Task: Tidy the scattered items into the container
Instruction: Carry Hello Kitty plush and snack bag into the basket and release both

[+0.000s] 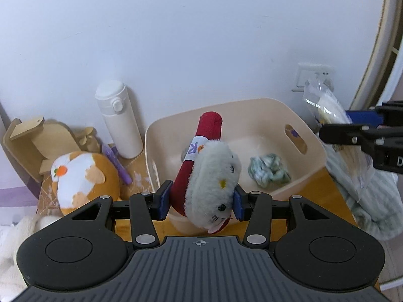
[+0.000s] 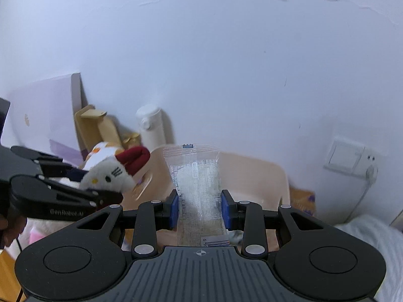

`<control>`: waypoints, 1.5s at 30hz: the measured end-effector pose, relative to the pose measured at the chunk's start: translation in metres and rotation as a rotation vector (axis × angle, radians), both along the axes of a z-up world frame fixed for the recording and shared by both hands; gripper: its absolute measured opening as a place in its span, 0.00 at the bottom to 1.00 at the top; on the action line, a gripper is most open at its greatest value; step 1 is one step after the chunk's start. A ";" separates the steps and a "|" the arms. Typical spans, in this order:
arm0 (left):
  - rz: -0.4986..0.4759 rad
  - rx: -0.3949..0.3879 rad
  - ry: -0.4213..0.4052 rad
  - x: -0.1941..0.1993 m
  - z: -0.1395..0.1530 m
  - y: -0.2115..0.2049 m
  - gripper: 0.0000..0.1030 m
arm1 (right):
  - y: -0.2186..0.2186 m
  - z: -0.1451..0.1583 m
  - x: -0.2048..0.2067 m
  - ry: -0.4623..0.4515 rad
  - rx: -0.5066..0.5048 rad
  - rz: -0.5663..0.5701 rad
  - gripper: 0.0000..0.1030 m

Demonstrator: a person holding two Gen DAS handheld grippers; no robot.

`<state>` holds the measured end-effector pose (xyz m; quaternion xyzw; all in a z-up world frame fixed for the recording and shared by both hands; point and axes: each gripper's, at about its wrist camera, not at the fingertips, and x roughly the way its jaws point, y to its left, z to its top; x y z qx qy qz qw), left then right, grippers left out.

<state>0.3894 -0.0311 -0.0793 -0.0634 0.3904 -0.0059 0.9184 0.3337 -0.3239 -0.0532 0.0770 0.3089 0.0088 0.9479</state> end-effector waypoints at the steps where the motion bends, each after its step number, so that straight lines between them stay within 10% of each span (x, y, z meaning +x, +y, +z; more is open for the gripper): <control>1: 0.002 0.006 0.000 0.006 0.000 -0.001 0.47 | -0.004 0.000 0.006 -0.001 0.001 -0.007 0.30; 30: 0.011 0.056 0.221 0.106 -0.085 -0.012 0.50 | -0.056 -0.098 0.119 0.218 0.101 -0.136 0.31; 37: 0.033 0.033 0.184 0.093 -0.065 -0.004 0.66 | -0.054 -0.093 0.119 0.204 0.070 -0.142 0.68; 45: 0.065 -0.022 0.117 0.054 -0.031 0.015 0.70 | -0.053 -0.066 0.076 0.142 0.056 -0.141 0.79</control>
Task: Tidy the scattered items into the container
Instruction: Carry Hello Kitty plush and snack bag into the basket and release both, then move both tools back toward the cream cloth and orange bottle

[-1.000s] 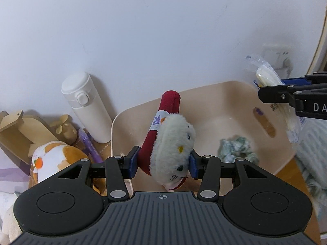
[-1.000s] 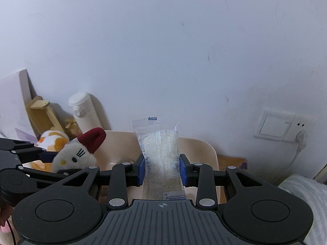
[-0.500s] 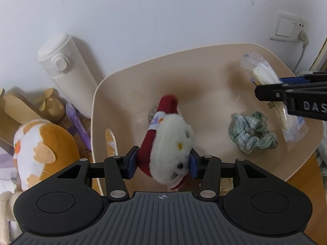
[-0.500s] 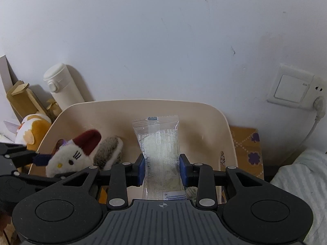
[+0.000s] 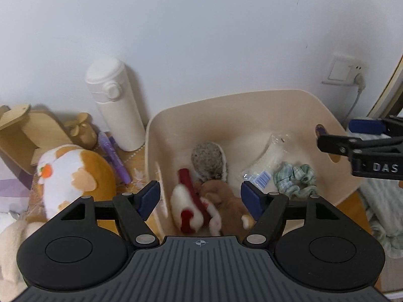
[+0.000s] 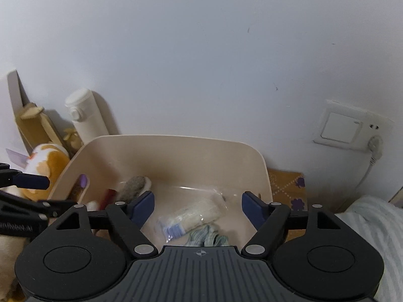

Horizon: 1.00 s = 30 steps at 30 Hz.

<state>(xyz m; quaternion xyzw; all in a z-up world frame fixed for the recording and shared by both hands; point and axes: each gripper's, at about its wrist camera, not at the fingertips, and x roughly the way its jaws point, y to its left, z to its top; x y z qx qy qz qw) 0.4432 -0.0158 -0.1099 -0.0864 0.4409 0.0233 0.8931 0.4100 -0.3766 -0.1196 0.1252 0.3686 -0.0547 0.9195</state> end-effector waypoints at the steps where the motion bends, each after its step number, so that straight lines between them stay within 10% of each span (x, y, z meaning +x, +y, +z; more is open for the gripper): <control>1: 0.003 0.001 -0.005 -0.006 0.003 0.002 0.71 | 0.000 0.003 -0.007 -0.006 0.009 -0.003 0.83; 18: 0.071 0.067 0.120 -0.085 -0.016 0.030 0.72 | 0.020 0.021 -0.119 -0.031 -0.023 0.018 0.98; 30: -0.192 0.258 0.267 -0.089 -0.070 0.006 0.72 | 0.047 -0.035 -0.150 0.185 0.036 0.089 1.00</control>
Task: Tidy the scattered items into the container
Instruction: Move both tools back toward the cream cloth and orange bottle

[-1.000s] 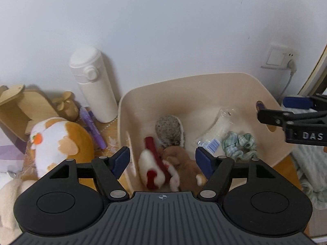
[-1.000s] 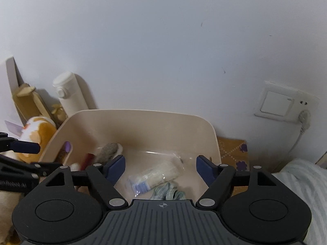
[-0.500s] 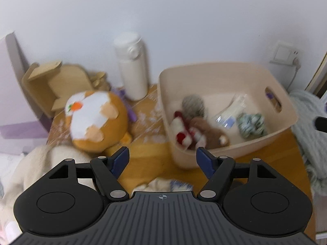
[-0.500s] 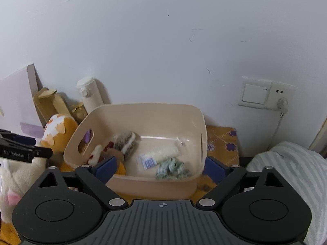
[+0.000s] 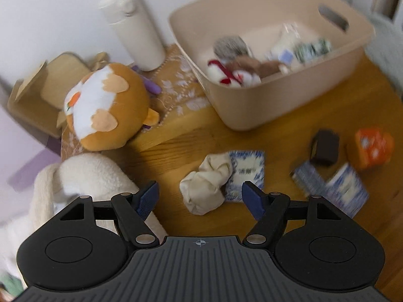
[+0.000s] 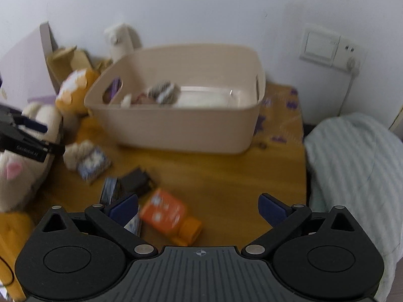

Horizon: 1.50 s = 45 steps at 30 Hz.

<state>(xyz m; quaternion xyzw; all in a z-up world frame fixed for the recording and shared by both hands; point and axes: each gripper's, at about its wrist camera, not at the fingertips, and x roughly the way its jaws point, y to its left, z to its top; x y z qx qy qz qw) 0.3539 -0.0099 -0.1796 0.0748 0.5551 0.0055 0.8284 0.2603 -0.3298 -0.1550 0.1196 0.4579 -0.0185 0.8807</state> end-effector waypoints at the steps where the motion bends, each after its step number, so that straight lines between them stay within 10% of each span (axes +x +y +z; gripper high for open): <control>1: -0.021 0.018 0.011 0.001 -0.004 -0.001 0.72 | 0.003 -0.003 -0.001 0.011 -0.011 0.012 1.00; 29: -0.142 0.050 0.171 0.052 -0.073 0.006 0.72 | 0.037 -0.063 0.037 0.166 -0.202 0.327 1.00; 45: -0.074 -0.118 0.170 0.057 -0.075 0.027 0.72 | 0.064 -0.083 0.063 0.147 -0.221 0.428 1.00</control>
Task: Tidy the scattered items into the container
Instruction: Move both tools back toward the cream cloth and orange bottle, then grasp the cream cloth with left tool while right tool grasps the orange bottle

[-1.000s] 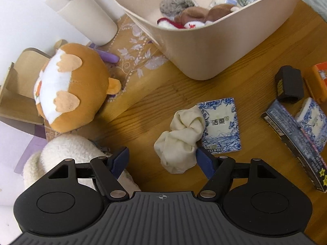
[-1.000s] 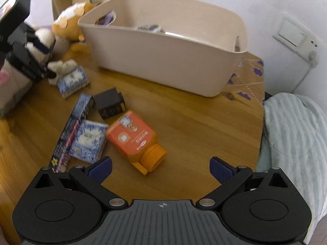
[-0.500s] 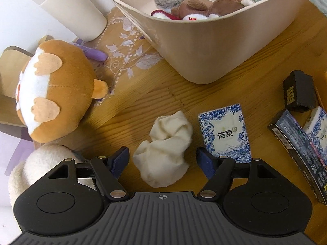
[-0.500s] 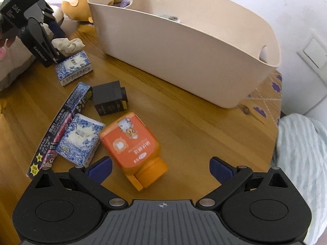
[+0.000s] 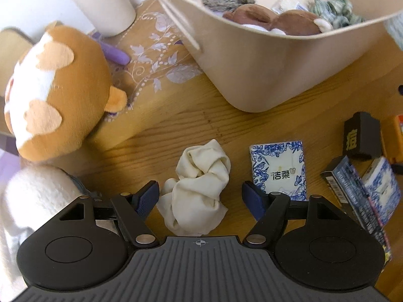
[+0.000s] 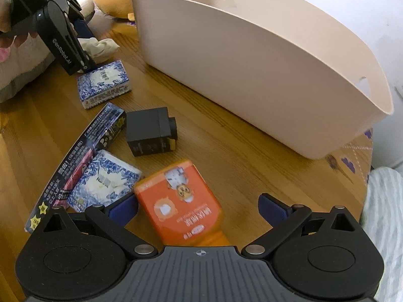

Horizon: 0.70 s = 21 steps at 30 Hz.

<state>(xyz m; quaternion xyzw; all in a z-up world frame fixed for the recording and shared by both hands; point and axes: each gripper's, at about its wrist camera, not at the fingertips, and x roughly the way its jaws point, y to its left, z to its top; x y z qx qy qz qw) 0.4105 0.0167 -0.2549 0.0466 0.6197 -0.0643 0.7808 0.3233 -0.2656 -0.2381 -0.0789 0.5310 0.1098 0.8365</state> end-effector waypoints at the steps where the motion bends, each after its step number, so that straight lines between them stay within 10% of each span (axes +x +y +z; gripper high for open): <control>1: 0.005 -0.006 0.003 0.001 -0.001 0.001 0.72 | 0.001 -0.001 0.002 -0.001 -0.003 0.007 1.00; 6: 0.018 -0.037 0.016 -0.001 -0.001 0.001 0.72 | 0.003 -0.004 0.010 -0.003 -0.007 0.046 0.98; 12: 0.035 -0.084 0.026 -0.003 -0.003 0.001 0.70 | -0.002 -0.001 0.015 0.008 0.068 0.054 0.73; 14: 0.041 -0.112 0.026 -0.004 -0.002 0.002 0.61 | -0.006 0.001 0.014 0.006 0.105 0.032 0.50; 21: 0.041 -0.122 0.005 -0.008 0.006 -0.009 0.19 | -0.006 0.002 0.001 0.002 0.111 -0.006 0.49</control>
